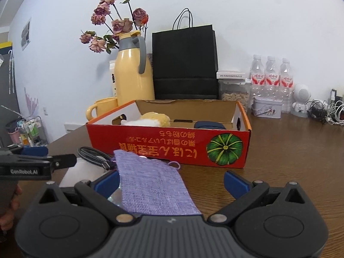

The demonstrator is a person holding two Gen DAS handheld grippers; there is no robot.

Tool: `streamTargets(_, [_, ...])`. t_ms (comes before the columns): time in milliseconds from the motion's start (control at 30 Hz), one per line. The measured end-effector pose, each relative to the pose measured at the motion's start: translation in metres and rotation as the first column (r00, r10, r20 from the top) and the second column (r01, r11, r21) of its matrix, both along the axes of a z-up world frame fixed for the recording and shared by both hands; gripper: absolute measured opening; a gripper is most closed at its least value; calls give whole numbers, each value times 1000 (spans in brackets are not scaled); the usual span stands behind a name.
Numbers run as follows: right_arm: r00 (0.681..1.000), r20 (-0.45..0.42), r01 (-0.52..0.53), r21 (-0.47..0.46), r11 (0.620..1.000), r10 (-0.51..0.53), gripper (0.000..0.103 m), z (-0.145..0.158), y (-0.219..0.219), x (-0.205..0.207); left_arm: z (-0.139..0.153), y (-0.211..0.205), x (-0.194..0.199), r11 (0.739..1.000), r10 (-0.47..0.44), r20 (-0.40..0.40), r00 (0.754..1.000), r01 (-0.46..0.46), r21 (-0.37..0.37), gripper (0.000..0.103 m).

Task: Organize objects
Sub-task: 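Move the right gripper out of the box to the purple mesh bag, then close the right gripper on the purple mesh bag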

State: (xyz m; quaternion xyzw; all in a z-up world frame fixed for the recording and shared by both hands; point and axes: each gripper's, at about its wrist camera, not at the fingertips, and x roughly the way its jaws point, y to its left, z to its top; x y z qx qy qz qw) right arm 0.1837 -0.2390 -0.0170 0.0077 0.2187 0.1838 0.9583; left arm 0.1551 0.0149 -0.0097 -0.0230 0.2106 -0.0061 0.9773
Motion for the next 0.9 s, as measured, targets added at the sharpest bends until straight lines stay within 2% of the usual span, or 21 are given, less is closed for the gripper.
streamTargets(200, [994,-94,-43,97,994,52,103,3,-1,33,-2,3,1,999,-14,-2,1000,14,-30,103])
streamTargets(367, [979,-196,-36,128,991,61,103,-10,0,61,-3,3,3,999,-15,-11,1000,15,-35,103])
streamTargets(467, [973,-222,-29,132,991,58,101,-16,1,63,-3,3,3,999,-15,-10,1000,14,-37,103])
streamTargets(667, [964,-257,-31,142,989,67,72,-24,2,66,-3,4,3,999,-11,-14,1000,10,-41,103])
streamTargets(733, [966,-253,-24,140,990,59,58,-23,0,65,-4,4,3,999,-11,-15,1000,10,-44,103])
streamTargets(767, [967,-248,-23,147,989,59,45,-23,-1,64,-4,5,3,999,-11,-15,1000,10,-45,103])
streamTargets(800, [968,-244,-21,151,988,58,37,-23,-1,63,-3,5,3,999,-10,-15,1000,9,-46,103])
streamTargets(833, [970,-236,-16,151,988,52,35,-23,-2,61,-4,5,4,999,-9,-16,1000,9,-47,103])
streamTargets(900, [975,-218,-13,154,988,47,20,-21,-3,58,-4,6,4,999,-8,-18,1000,7,-48,103])
